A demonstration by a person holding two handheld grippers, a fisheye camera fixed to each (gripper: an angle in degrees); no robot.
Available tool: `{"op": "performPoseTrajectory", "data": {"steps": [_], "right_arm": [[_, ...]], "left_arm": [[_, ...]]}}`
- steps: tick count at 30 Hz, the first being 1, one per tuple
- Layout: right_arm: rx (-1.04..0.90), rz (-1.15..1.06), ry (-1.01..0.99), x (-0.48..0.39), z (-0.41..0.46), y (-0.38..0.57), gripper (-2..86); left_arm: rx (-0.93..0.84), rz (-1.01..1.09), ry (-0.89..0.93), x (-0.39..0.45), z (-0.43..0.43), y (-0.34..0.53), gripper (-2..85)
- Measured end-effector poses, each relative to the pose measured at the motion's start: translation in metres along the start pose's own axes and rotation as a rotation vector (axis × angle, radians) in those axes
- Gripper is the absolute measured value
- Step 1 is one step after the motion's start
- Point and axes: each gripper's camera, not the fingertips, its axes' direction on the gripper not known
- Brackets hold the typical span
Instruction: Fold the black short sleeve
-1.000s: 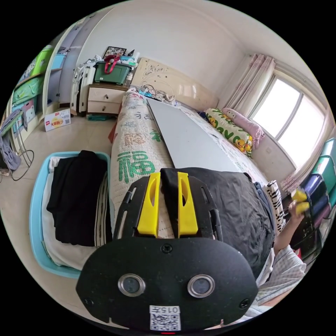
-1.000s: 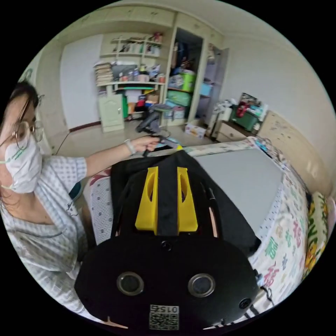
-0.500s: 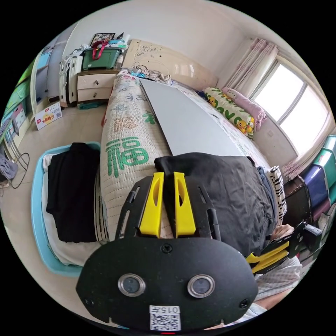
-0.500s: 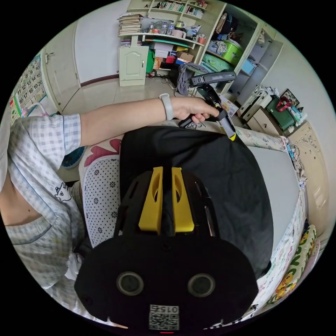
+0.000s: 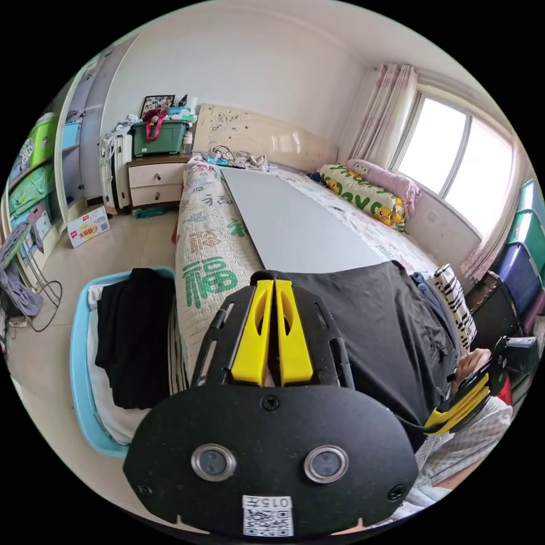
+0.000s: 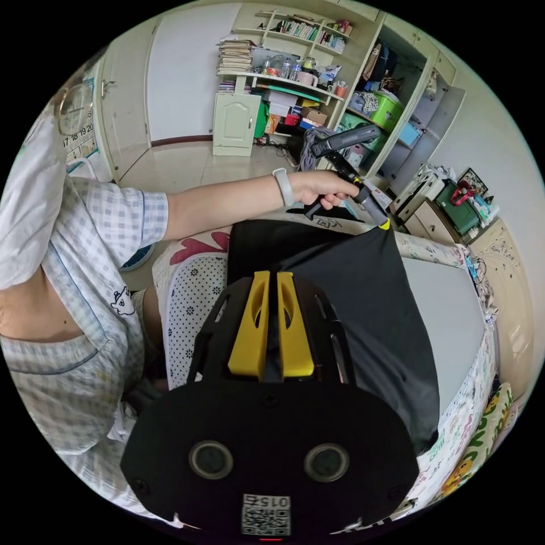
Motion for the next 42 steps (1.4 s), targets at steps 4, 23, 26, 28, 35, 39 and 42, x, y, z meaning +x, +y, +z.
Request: {"op": "performPoseTrajectory", "data": {"steps": [4,23,26,28,35,39,42], "right_arm": [[-0.063,0.002,-0.033,-0.001,0.02,-0.001,1.8],[0.095,0.064,-0.054,0.045,-0.146,0.167,9.5],[0.08,0.102,-0.057,0.056,-0.141,0.206,9.5],[0.099,0.094,-0.068,0.063,-0.137,0.227,9.3],[0.0,0.135,-0.148,0.098,-0.104,0.266,8.5],[-0.007,0.162,-0.131,0.106,-0.104,0.273,5.7],[0.003,0.148,-0.129,0.108,-0.11,0.281,4.2]], "left_arm": [[-0.148,0.057,-0.119,0.005,0.025,-0.053,-0.3],[-0.041,1.127,0.553,0.24,-0.119,-0.259,6.7],[-0.101,1.299,0.534,0.3,-0.115,-0.279,6.5],[-0.162,1.349,0.547,0.323,-0.1,-0.298,6.3],[-0.428,1.315,0.522,0.323,-0.023,-0.391,6.2],[-0.439,1.294,0.549,0.305,-0.026,-0.435,5.4],[-0.428,1.305,0.559,0.29,-0.041,-0.463,3.2]]}}
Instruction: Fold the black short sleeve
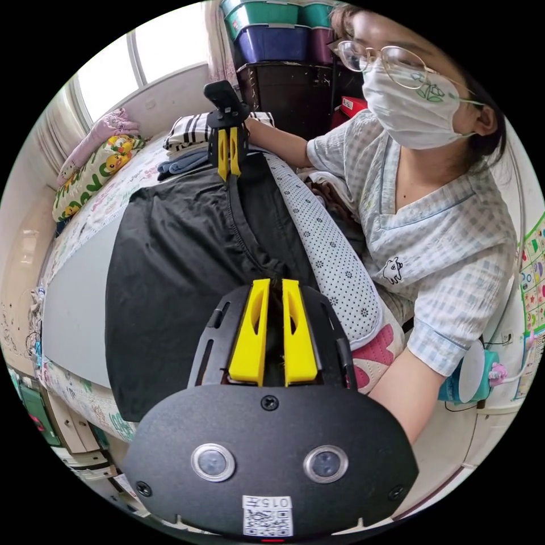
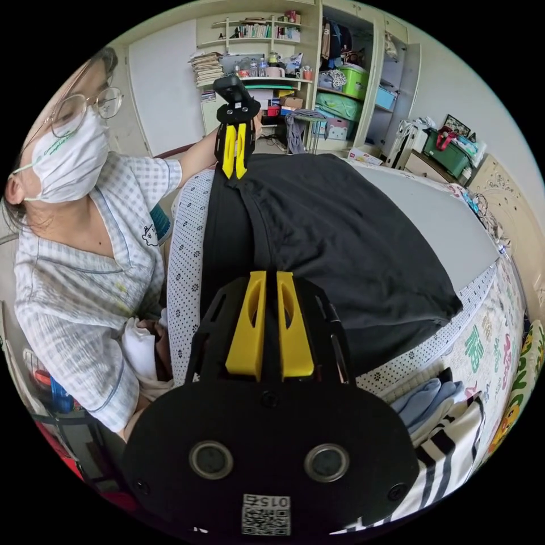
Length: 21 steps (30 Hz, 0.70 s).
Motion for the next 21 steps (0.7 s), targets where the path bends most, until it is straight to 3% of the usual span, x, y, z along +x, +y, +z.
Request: {"op": "performPoseTrajectory", "data": {"steps": [7,11,16,18,21], "right_arm": [[0.063,-0.145,0.026,-0.014,-0.032,0.03,3.8],[-0.04,-0.149,-0.025,-0.002,-0.015,0.031,3.9],[-0.019,-0.158,-0.074,0.011,-0.021,0.041,6.1],[0.014,-0.197,-0.123,0.012,-0.03,0.047,8.0],[0.222,-0.237,-0.106,0.015,-0.068,0.063,6.4]], "left_arm": [[0.127,0.087,-0.063,0.001,-0.109,0.037,0.7],[0.042,0.105,-0.025,-0.011,-0.129,0.047,0.6],[-0.032,0.098,0.019,-0.022,-0.159,0.067,0.8],[-0.029,0.11,0.0,-0.017,-0.182,0.081,1.1],[0.042,0.13,-0.061,-0.001,-0.242,0.104,1.7]]}}
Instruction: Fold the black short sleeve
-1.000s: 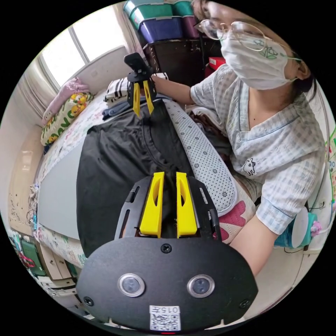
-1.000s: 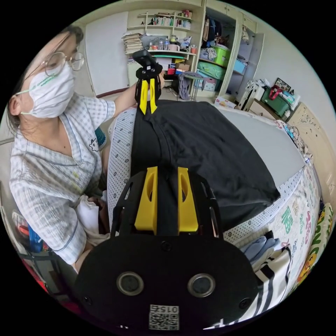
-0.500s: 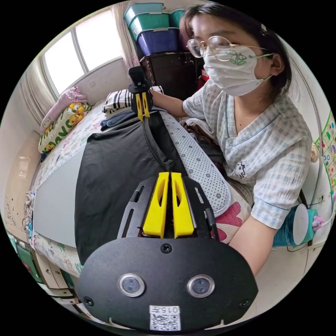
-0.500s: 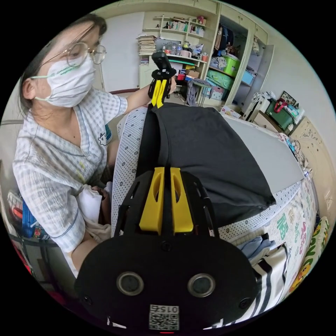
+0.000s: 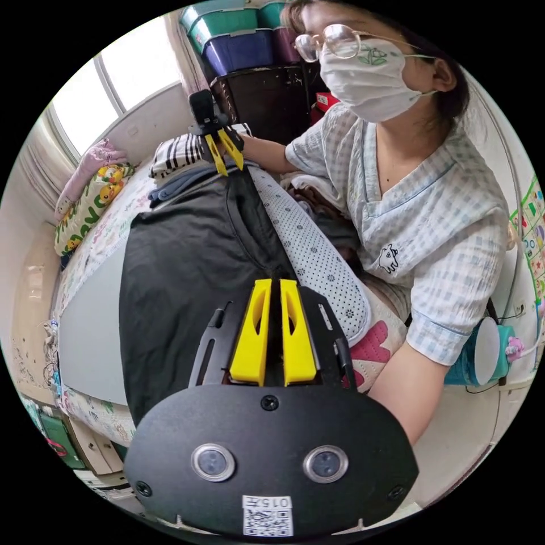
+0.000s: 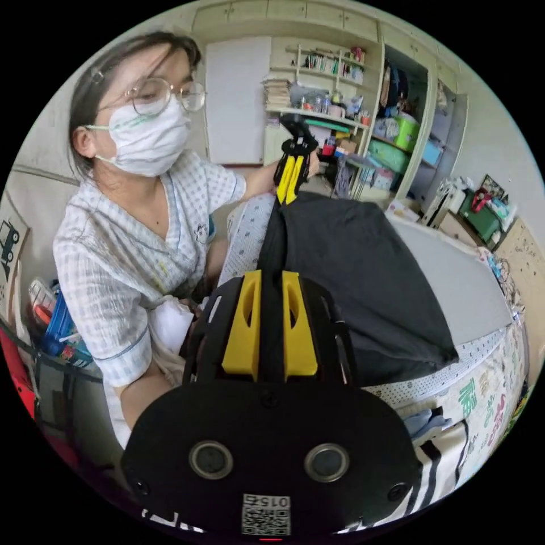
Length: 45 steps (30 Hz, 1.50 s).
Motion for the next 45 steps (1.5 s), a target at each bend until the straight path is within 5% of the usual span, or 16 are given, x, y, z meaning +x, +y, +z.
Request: {"op": "performPoseTrajectory", "data": {"steps": [3,5,8,11,16,24,32,38,45], "right_arm": [[0.226,0.266,0.207,0.027,-0.047,0.01,6.3],[0.366,0.707,0.415,0.075,-0.078,0.028,6.3],[0.313,0.99,0.604,0.126,-0.082,0.052,7.5],[0.156,1.169,0.62,0.176,-0.059,0.081,10.9],[0.264,1.204,0.452,0.198,-0.04,0.124,11.5],[0.148,1.191,0.463,0.206,-0.025,0.123,6.4],[0.141,1.202,0.556,0.196,-0.019,0.123,2.5],[0.002,1.177,0.617,0.195,0.002,0.112,3.8],[0.087,1.196,0.611,0.157,-0.019,0.099,7.7]], "left_arm": [[0.144,0.012,-0.072,0.015,-0.077,0.0,2.4],[0.151,-0.07,-0.234,0.009,-0.114,-0.03,3.2],[0.177,-0.236,-0.342,-0.028,-0.118,-0.083,5.3],[0.101,-0.288,-0.256,-0.059,-0.066,-0.135,7.0],[-0.043,-0.308,-0.178,-0.094,0.004,-0.177,8.5],[-0.035,-0.438,-0.152,-0.101,0.021,-0.124,8.2],[-0.045,-0.291,-0.17,-0.043,0.022,-0.125,1.2],[-0.054,-0.281,-0.163,-0.019,0.039,-0.115,1.6],[0.008,-0.32,-0.033,-0.01,0.033,-0.085,5.8]]}}
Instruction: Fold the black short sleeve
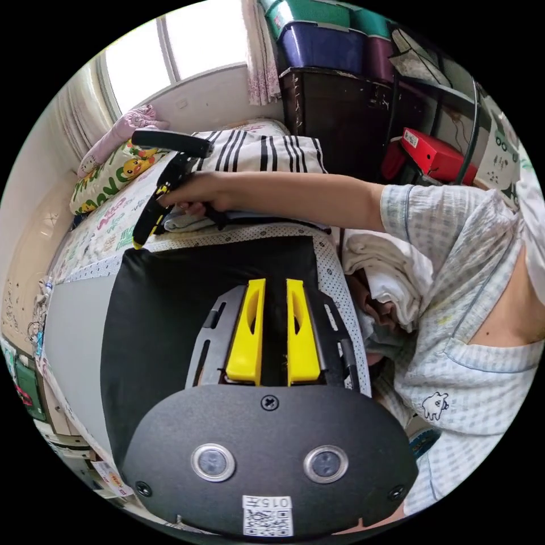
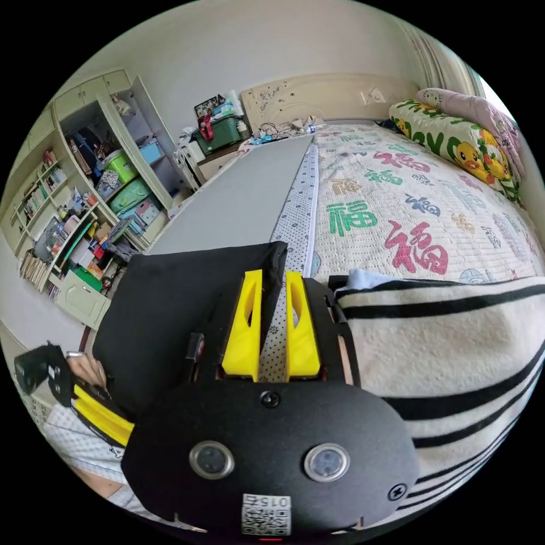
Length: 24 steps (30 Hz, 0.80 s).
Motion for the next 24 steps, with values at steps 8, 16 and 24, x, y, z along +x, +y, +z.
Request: {"op": "performPoseTrajectory", "data": {"steps": [8,16,24], "right_arm": [[0.067,-0.201,-0.135,-0.056,-0.126,0.141,10.9],[-0.078,-0.164,-0.166,-0.067,-0.094,0.242,10.8],[-0.045,-0.232,-0.144,-0.094,-0.091,0.272,10.3]], "left_arm": [[0.246,-0.414,-0.18,-0.114,-0.075,0.038,6.6],[0.098,-0.626,-0.23,-0.212,0.108,0.025,7.5],[0.067,-0.823,-0.165,-0.247,0.254,0.024,8.6]]}}
